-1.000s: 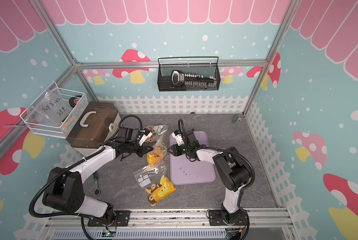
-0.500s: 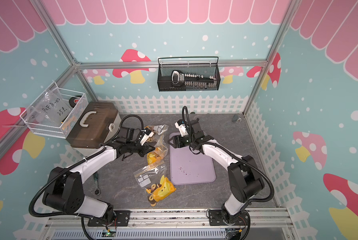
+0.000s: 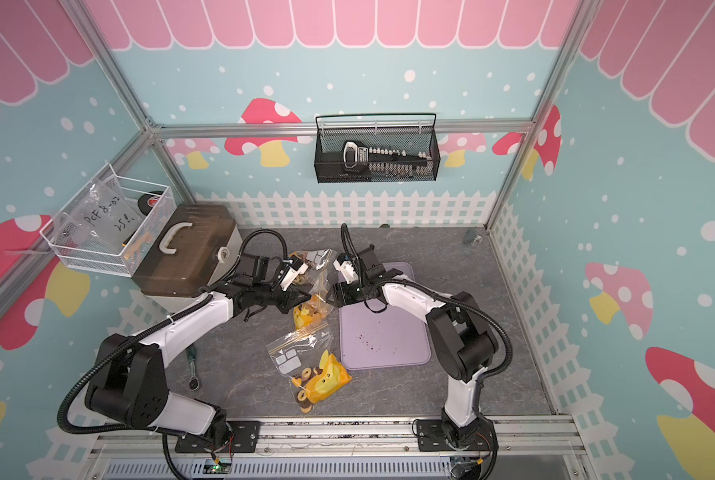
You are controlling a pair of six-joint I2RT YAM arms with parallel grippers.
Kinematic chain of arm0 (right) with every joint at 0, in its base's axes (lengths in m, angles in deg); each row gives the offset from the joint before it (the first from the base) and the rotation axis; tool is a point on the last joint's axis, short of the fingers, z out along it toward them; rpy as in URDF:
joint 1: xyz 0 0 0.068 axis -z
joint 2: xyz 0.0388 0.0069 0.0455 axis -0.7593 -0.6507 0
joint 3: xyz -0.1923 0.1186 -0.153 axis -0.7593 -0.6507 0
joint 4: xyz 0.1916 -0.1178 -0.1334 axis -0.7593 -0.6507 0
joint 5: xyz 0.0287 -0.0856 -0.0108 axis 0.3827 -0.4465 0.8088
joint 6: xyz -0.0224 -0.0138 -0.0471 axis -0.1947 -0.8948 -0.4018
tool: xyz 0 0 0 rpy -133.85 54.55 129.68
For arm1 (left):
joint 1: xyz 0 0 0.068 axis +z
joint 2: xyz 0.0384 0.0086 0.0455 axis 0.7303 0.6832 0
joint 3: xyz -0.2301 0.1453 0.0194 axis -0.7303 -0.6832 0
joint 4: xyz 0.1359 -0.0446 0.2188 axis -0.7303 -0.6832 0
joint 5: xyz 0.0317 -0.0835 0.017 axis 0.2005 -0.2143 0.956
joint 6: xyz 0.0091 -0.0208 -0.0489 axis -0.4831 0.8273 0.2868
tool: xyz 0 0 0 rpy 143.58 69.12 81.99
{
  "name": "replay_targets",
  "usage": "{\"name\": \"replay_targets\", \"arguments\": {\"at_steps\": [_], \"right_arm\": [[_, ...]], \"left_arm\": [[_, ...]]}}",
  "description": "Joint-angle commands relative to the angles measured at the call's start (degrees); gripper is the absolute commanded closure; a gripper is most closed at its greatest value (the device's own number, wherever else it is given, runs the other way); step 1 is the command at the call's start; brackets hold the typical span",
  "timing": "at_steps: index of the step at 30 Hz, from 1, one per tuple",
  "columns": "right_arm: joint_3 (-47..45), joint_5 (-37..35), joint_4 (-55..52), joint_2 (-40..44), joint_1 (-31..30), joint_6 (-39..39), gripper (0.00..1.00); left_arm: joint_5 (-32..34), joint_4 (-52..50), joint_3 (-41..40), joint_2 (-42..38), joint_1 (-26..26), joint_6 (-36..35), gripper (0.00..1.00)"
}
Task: Pour cookies out of the ziploc bag
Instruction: Open the ziploc bag at the center of the board.
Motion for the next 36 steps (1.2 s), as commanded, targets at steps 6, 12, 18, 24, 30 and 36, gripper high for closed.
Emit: {"name": "replay_targets", "arguments": {"at_steps": [6,12,18,24,30,36], "right_arm": [[0.2,-6.9,-1.1,-1.7,0.5,1.0,0.3],[0.6,-10.8,-3.0,-4.0,1.3,1.6,0.29],[1.9,-14.7,-5.3,-5.6,1.4,1.4,0.29],[-2.2,-12.4,-3.2,4.3,1.9,0.1,0.26],[-8.8,-2.4,-2.1,17.1,1.9,-5.5,0.01],[-10.9,9.7,-0.4,18.2,1.1,-9.4,0.01]], "left_arm": [[-2.3,3.6,-1.9,-4.6,-0.3,0.1,1.0],[-2.9,3.5,-1.9,-5.1,-0.3,0.2,1.0],[-3.1,3.5,-2.0,-5.5,-0.6,0.4,1.0],[-1.6,2.6,-1.5,-4.5,-1.1,0.5,1.0],[-1.1,2.6,-1.3,-4.0,-1.0,0.7,1.0],[-1.1,2.6,-1.1,-3.9,-1.1,0.7,1.0]]}}
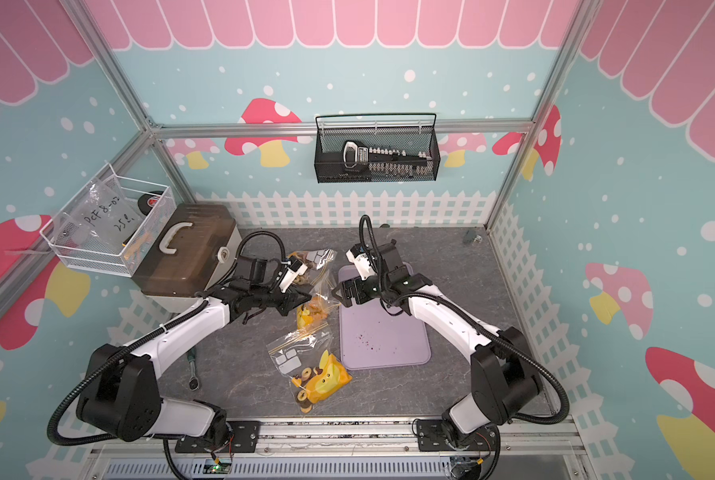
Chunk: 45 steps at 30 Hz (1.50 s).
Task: Pour cookies out of the ziploc bag
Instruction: 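Open the ziploc bag at the center of the board, then pour the cookies out of the ziploc bag onto the tray.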
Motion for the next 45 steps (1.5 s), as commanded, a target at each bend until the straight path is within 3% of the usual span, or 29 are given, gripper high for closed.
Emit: {"name": "replay_targets", "arguments": {"at_steps": [1,5,13,21,36,42,45], "right_arm": [[-1.6,9.0,0.7,-2.7,-0.9,-3.5,0.02],[-1.0,9.3,4.0,-5.2,-2.8,-2.8,0.08],[2.0,6.2,5.6,-11.3,-5.5,-3.4,0.29],[-1.9,0.0,13.1,-9.6,-7.0,-3.7,0.36],[-1.0,2.0,17.0,-14.4,-8.1,-1.9,0.58],[-0.5,2.0,16.5,-15.2,-8.2,-1.5,0.75],[-0.7,1.8,16.4,-14.4,-8.2,-0.9,0.88]], "left_arm": [[-0.8,1.3,0.7,-0.8,-0.1,-0.4,1.0],[-0.6,1.3,0.6,-0.8,-0.1,-0.4,1.0],[-0.6,1.6,0.7,-0.7,0.0,-0.1,1.0],[-1.1,1.5,1.0,-0.1,0.1,0.1,1.0],[-1.1,1.5,1.2,0.2,0.3,0.2,1.0],[-0.4,1.3,1.2,0.2,0.4,0.0,1.0],[-0.2,1.2,1.2,0.1,0.5,0.1,1.0]]}}
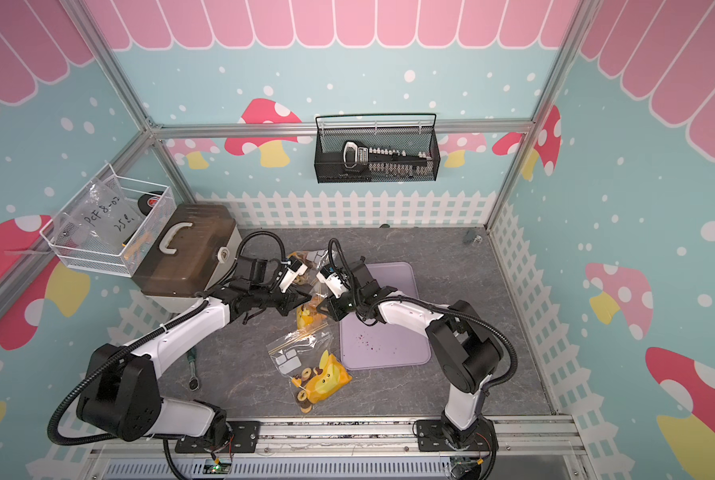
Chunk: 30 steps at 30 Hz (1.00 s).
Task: Pour cookies out of the ziploc bag
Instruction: 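Pour the cookies out of the ziploc bag onto the tray.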
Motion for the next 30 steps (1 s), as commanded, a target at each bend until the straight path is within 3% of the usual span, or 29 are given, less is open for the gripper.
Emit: {"name": "replay_targets", "arguments": {"at_steps": [1,3,7,8,9,10,19,24,30], "right_arm": [[0.4,0.3,0.4,0.6,-0.4,0.3,0.88],[0.7,0.6,-0.1,1.4,-0.4,1.0,0.9],[3.2,2.7,-2.6,2.0,-0.3,2.6,0.92],[4.1,3.1,-3.4,2.1,-0.1,3.4,0.93],[5.0,3.8,-4.2,2.1,0.2,4.1,0.93],[5.8,4.3,-4.7,2.0,0.4,4.7,0.93],[13.2,10.6,-8.1,-0.2,4.3,14.8,0.98],[16.5,11.8,-11.3,-1.5,4.9,15.8,0.99],[18.7,13.2,-11.1,-1.3,5.8,20.4,0.99]], "left_arm": [[0.0,1.2,1.2,0.0,0.4,-0.4,1.0],[0.4,1.2,1.2,-0.1,0.4,-0.3,0.97],[1.9,2.2,0.1,-1.9,0.3,0.1,0.58],[3.2,3.2,-0.7,-2.9,0.4,0.6,0.41],[4.6,4.7,-1.7,-4.1,0.4,1.4,0.17],[6.0,5.6,-2.5,-5.2,0.4,1.7,0.02],[19.5,8.7,-4.1,-9.8,0.2,7.1,0.01],[22.3,7.9,-3.9,-11.4,0.2,8.3,0.01],[34.4,6.1,-4.0,-15.1,-0.2,16.2,0.01]]}}
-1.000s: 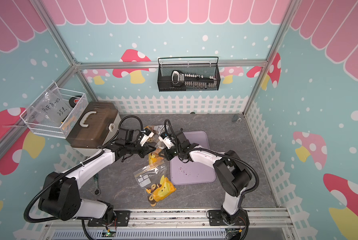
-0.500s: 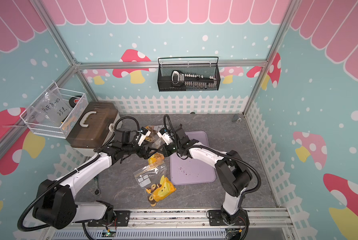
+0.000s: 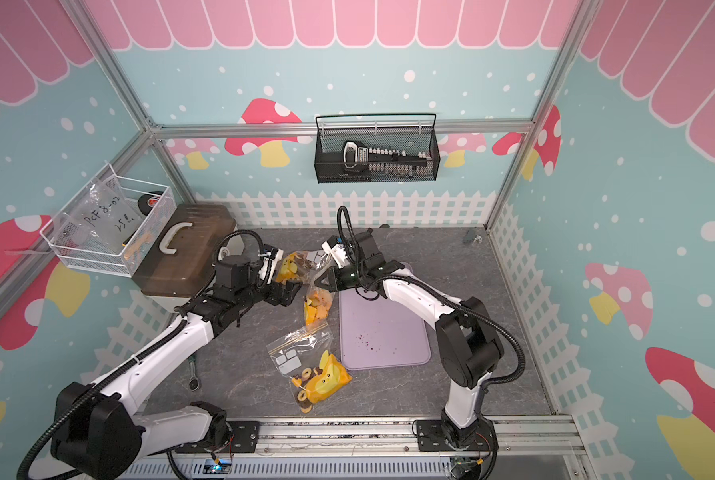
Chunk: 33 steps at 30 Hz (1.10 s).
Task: Pour cookies out of the ziploc bag
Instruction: 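Pour the cookies out of the ziploc bag onto the tray.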
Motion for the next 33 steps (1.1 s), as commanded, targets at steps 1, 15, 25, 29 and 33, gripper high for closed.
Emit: {"name": "replay_targets", "arguments": {"at_steps": [1,15,25,29,33], "right_arm": [[3.0,2.2,0.4,0.1,1.1,4.1,0.99],[12.0,-1.2,-16.2,4.8,6.4,1.7,0.99],[17.8,-2.7,-21.3,3.7,9.9,2.3,0.99],[18.5,-2.8,-21.9,3.6,10.6,2.5,0.99],[18.7,-2.4,-21.9,3.5,10.9,2.9,0.99]], "left_arm": [[6.0,-0.5,-0.4,-2.5,0.0,7.4,0.01],[10.4,2.4,-5.7,-1.5,-8.8,18.0,0.01],[3.1,12.5,-6.5,6.6,-13.6,18.3,0.01],[1.6,15.0,-6.0,9.5,-15.0,17.1,0.01],[3.5,19.4,-6.4,10.7,-17.0,16.0,0.01]]}}
